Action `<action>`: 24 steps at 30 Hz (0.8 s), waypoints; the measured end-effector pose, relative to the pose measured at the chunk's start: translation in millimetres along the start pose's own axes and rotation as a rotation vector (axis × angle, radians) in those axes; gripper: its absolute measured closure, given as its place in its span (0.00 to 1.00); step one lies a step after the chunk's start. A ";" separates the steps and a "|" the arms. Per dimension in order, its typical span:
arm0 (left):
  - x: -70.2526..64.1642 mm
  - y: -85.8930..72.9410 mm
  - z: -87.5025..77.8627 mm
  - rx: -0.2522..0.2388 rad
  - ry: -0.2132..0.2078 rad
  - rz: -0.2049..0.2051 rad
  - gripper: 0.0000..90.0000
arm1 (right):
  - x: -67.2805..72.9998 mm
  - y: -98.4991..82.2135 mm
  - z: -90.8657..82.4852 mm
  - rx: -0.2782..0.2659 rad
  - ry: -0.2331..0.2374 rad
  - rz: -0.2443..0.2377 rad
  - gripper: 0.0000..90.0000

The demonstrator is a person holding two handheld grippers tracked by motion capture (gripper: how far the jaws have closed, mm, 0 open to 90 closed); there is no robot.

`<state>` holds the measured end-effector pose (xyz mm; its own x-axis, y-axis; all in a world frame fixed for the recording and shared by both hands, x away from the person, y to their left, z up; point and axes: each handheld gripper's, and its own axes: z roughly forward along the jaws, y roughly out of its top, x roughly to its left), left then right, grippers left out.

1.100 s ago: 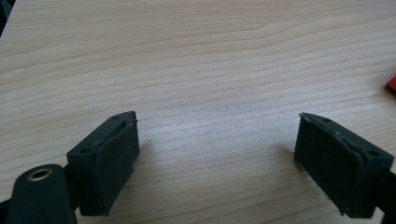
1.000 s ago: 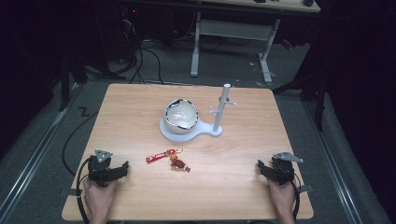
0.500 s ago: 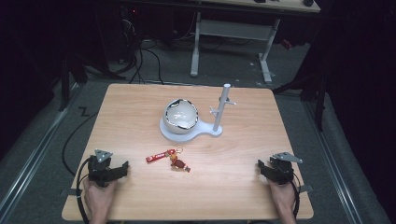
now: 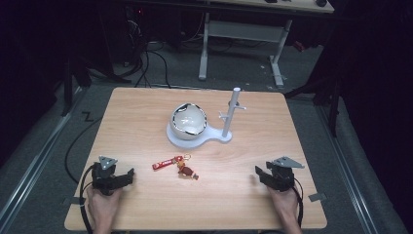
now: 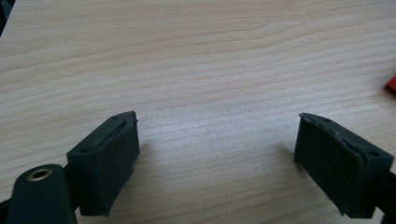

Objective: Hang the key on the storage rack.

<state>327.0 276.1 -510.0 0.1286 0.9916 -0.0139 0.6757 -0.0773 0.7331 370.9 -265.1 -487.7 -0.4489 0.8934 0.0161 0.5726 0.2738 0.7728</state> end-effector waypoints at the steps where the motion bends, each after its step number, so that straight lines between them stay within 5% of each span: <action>1: 0.0 0.0 0.0 0.000 0.000 0.000 0.16 | 4.3 3.6 1.1 -0.012 0.029 0.001 0.52; 7: -0.1 0.0 0.0 0.000 0.000 0.000 0.16 | 19.6 14.2 4.7 -0.029 0.115 -0.027 0.52; 15: -0.1 0.0 0.0 0.000 0.000 0.000 0.16 | 60.2 32.2 11.7 -0.051 0.245 -0.102 0.54; 24: -0.1 0.1 0.1 0.000 0.000 0.001 0.16 | 92.6 44.5 26.3 -0.034 0.324 -0.184 0.60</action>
<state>327.1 276.0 -510.0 0.1289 0.9916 -0.0133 0.6757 -0.0781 0.7330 372.9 -160.9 -468.5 -0.7393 0.6696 0.0711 0.4417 0.4026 0.8018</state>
